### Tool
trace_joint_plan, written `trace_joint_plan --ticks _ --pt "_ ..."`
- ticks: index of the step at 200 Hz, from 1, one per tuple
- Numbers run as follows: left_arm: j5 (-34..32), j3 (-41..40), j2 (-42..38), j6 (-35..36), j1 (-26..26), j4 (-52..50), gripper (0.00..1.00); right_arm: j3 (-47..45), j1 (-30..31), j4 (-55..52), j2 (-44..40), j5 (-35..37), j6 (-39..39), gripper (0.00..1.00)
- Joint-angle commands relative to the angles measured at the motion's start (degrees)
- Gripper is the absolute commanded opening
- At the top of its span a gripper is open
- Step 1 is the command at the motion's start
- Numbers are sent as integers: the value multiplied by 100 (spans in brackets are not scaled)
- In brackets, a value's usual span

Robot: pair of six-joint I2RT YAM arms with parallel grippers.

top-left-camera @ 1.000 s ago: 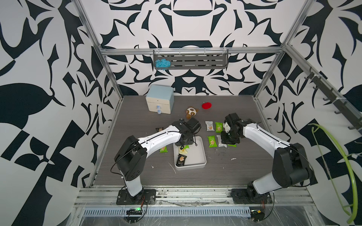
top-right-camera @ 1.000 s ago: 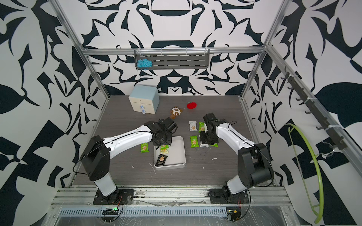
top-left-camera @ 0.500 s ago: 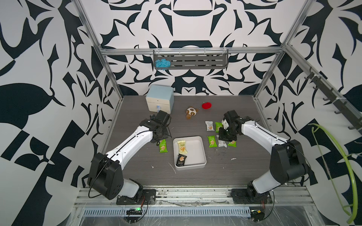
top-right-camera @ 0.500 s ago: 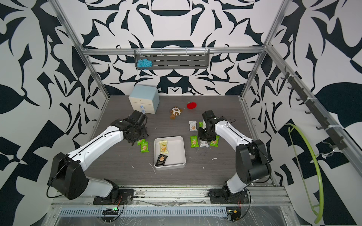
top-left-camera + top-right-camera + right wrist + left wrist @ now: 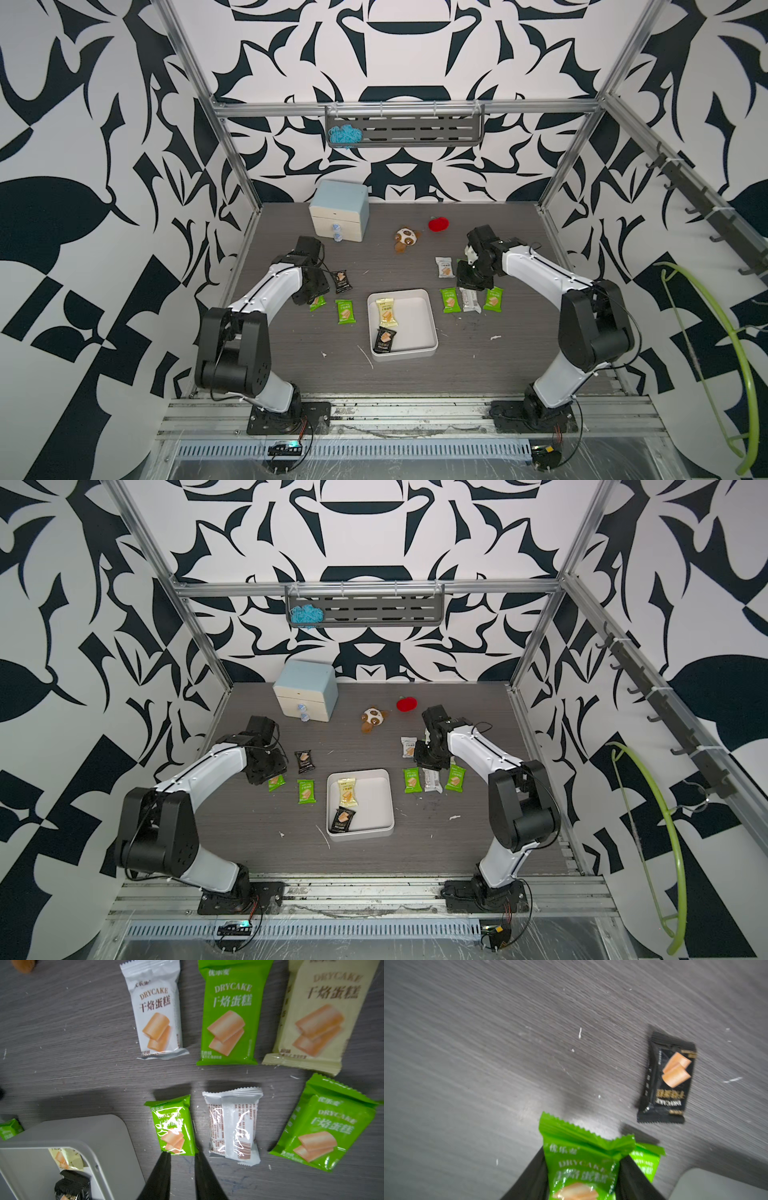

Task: Take the cookies out of the storage box
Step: Place the cookie at the center of the board, then pick up the cookie from the storage box.

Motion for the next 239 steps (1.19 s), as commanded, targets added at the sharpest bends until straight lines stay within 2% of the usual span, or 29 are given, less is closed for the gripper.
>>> trace_joint_plan --ticks 1,38,118,138,163,206,239 --pt "183 284 451 328 103 318 52 212 24 -24 -53 171 130 26" --pt "250 721 1103 457 180 382 52 213 24 -120 -88 326 131 26" --pt "310 855 1534 520 200 536 53 155 24 -213 -232 466 65 26" --pt "271 845 1522 521 194 517 60 137 24 -264 -306 491 27 26" --pt "131 856 1335 520 199 403 71 85 24 -301 -448 486 -14 26" --pt "244 787 494 279 121 71 74 -149 19 -326 -747 420 -103 27" --pt "171 450 -503 -228 -437 24 76 -446 24 -203 -1044 246 -116 27"
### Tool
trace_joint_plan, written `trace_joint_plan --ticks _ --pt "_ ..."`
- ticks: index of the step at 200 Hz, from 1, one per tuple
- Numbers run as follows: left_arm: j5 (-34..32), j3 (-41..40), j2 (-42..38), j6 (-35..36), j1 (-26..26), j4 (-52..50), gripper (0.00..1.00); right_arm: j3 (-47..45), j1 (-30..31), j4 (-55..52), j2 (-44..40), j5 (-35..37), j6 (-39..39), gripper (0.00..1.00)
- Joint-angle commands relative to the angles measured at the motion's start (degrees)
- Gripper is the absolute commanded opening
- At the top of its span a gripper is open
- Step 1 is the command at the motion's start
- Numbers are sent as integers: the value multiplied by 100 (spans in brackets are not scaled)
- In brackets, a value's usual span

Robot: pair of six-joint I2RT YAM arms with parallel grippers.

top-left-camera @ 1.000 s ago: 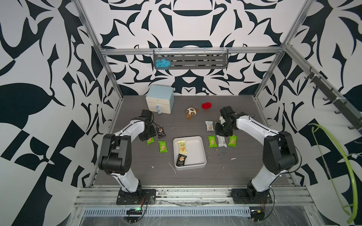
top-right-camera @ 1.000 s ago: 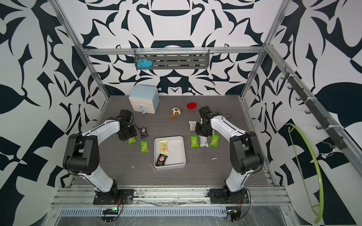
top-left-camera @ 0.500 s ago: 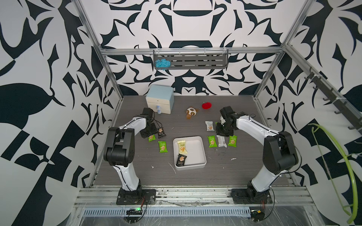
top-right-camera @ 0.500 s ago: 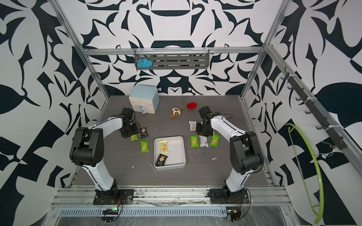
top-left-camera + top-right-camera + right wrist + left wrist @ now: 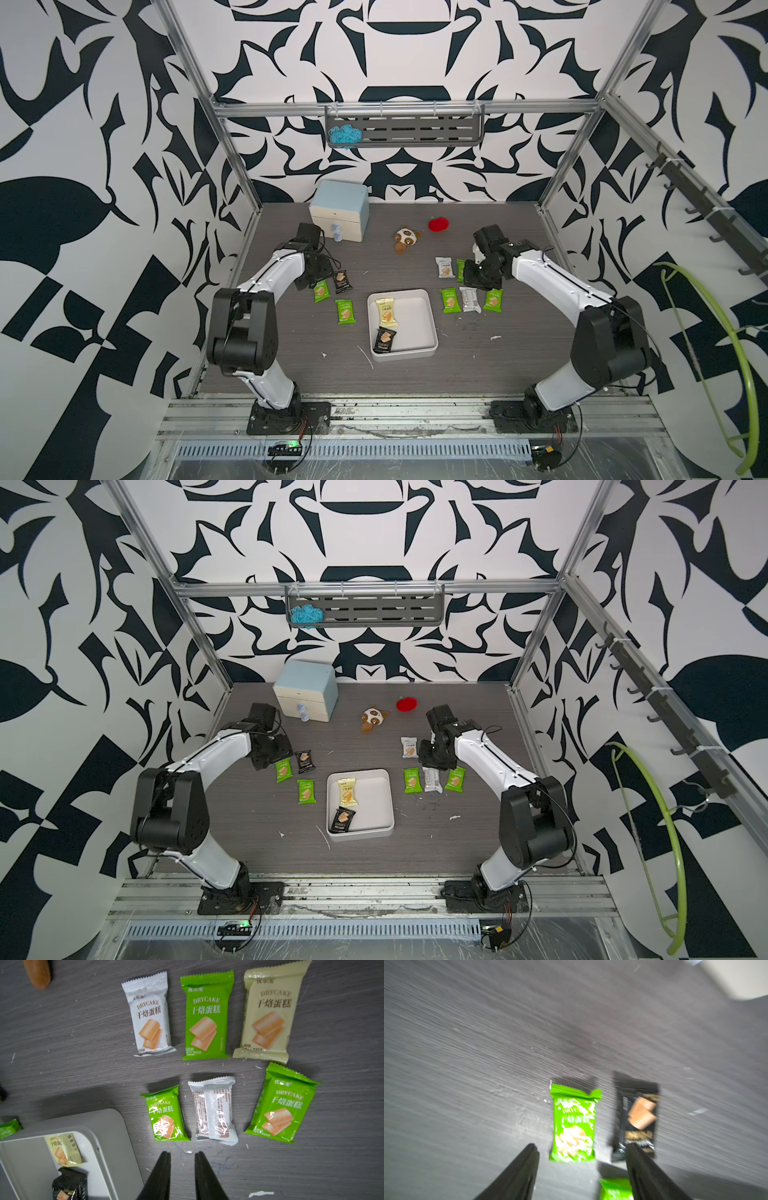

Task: Take the cookies out of the storage box
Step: Pick up the cookie from the storage box.

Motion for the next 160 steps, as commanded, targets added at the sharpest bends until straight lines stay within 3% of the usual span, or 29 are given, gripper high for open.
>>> trace_joint_plan --ticks 1,35,72,116,160 --pt "-8 -247 -704 -444 -419 -251 77 -202 21 10 -293 -118 -112 27" --pt "-125 -511 -1496 -1222 -1249 -346 83 -515 30 74 -560 -389 -133 29" --pt "-664 -557 -1660 -2167 -2656 -464 83 -770 39 108 -852 -567 -144 31" --pt "-1174 -72 -845 -2801 -3945 -549 83 -943 35 65 -1036 -621 -241 32" --pt "-1249 843 403 -2709 -4297 -1097 83 -1037 39 90 -1201 -566 -246 31"
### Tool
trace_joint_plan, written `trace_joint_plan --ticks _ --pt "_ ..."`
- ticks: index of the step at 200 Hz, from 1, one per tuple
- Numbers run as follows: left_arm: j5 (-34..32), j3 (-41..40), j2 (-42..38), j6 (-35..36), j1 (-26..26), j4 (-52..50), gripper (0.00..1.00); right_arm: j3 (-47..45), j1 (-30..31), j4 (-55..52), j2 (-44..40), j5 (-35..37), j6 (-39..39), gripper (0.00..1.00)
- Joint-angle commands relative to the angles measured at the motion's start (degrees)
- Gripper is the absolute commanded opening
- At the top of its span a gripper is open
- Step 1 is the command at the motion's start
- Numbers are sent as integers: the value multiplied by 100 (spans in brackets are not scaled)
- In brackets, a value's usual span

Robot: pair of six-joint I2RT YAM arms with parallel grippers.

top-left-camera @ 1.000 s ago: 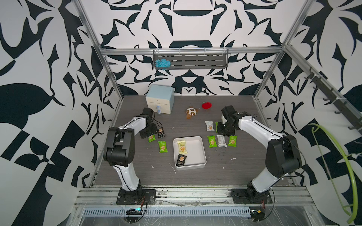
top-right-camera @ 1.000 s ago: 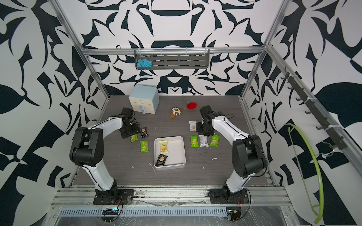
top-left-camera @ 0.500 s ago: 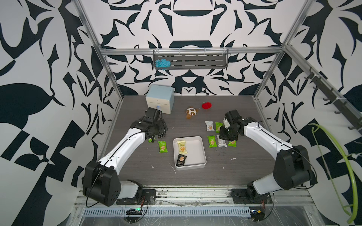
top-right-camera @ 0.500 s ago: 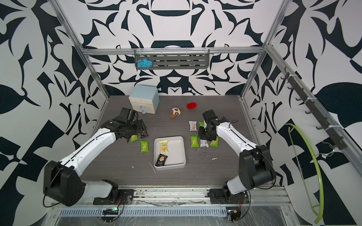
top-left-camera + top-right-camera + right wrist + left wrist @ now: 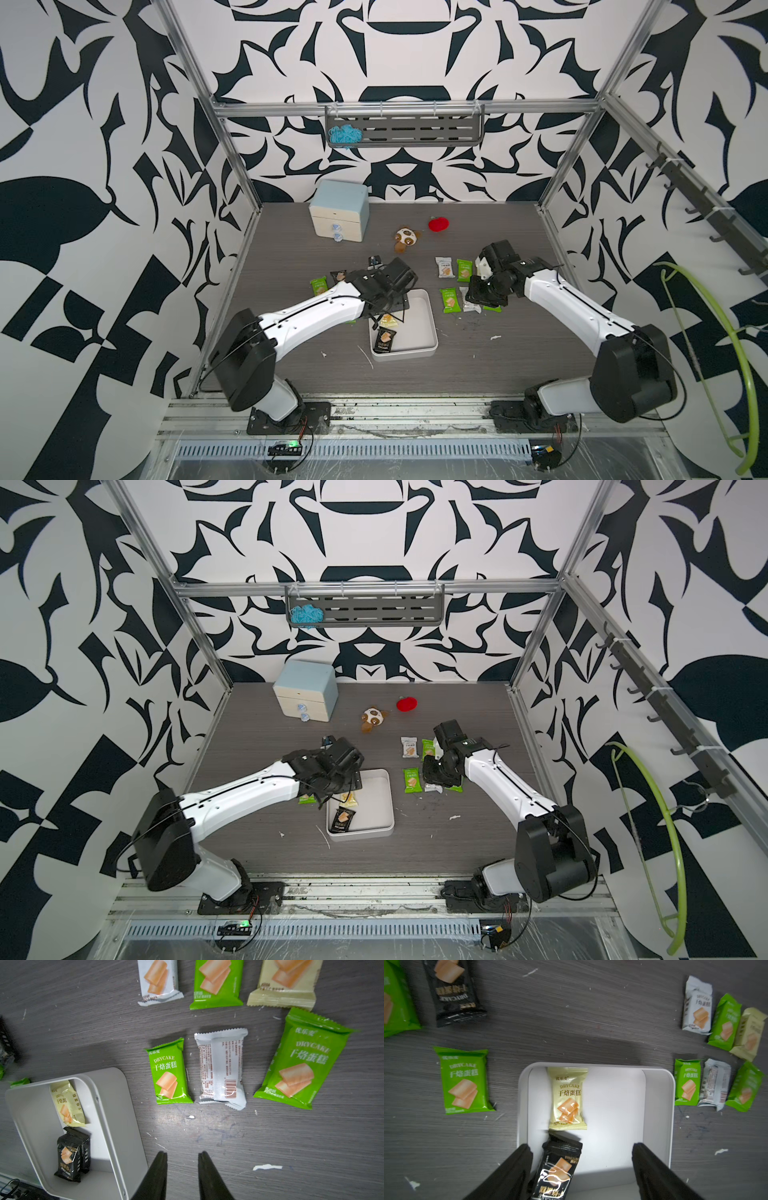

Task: Take the cookies out of the storage box
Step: Pick up the cookie from the storage box.

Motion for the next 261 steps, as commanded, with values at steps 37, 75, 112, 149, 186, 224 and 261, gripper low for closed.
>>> trace_joint_plan --ticks 37,75,112,149,186,224,261 --pt "-222 919 1117 -83 -57 -843 82 -27 37 -1 -179 84 -236 31" --pt "-169 806 1384 -412 -57 -718 82 -21 36 -1 -73 90 -292 31" --pt "-121 765 1625 -418 -40 -623 79 48 28 -19 34 133 -383 30" --pt "-29 575 1671 -444 56 -400 76 127 28 -72 156 177 -454 30" --pt "24 396 1629 -336 141 -239 76 128 28 -67 236 184 -457 30" --pt "138 261 1733 -183 248 27 74 115 28 -89 266 234 -451 30" --pt "250 176 1830 -45 337 212 70 171 28 -136 318 290 -451 30"
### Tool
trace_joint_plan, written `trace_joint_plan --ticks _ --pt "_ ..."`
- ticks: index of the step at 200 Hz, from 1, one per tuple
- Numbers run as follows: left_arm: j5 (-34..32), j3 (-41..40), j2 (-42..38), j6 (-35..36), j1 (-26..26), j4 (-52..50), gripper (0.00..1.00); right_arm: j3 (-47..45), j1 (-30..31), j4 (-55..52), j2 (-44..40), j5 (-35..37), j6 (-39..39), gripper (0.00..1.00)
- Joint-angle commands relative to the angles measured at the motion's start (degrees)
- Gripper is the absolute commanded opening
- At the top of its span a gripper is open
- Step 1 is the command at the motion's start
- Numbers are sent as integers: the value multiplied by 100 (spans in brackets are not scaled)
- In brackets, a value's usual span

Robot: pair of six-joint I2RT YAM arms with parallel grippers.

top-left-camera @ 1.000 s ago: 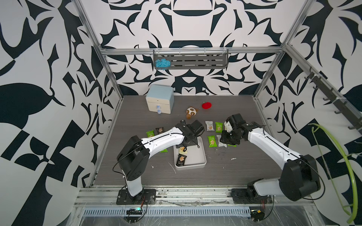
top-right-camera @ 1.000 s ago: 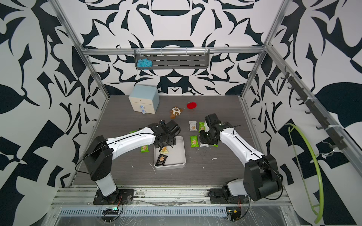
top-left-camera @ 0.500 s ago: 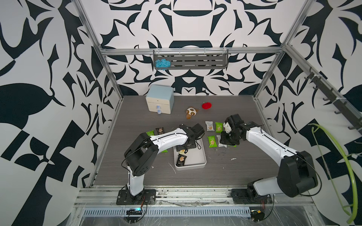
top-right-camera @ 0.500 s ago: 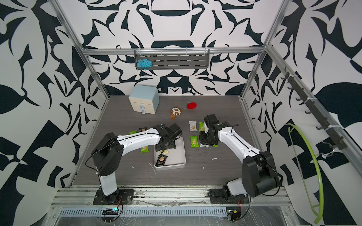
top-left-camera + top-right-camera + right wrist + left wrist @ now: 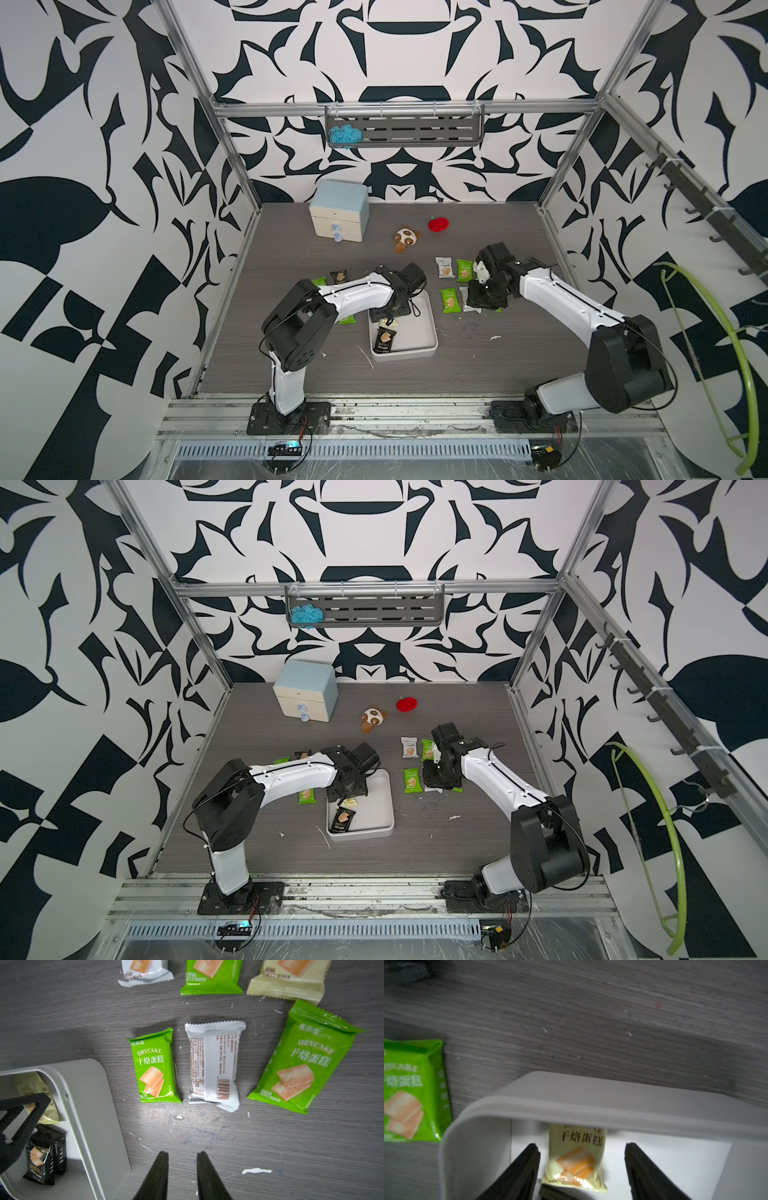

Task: Take the cookies out of the storage box
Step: Pick up the cookie from the storage box.

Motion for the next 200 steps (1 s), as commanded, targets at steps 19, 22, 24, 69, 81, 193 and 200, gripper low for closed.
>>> trace_joint_plan --ticks 19,22,24,69,81,193,200 --pt "160 -136 219 221 106 185 68 236 24 -121 51 165 -72 30" --pt "165 -139 218 231 108 196 68 239 19 -133 50 169 -73 30" --pt "166 -143 226 236 114 201 67 242 23 -137 56 177 -68 30" --pt "256 -97 344 305 133 309 60 282 24 -186 91 236 -73 29" --pt "277 -86 373 313 133 321 56 282 23 -203 91 259 -81 30" --pt "479 291 97 216 60 216 47 219 24 -225 -59 271 -88 29" --pt "474 324 61 203 38 193 47 220 24 -224 -69 263 -75 29"
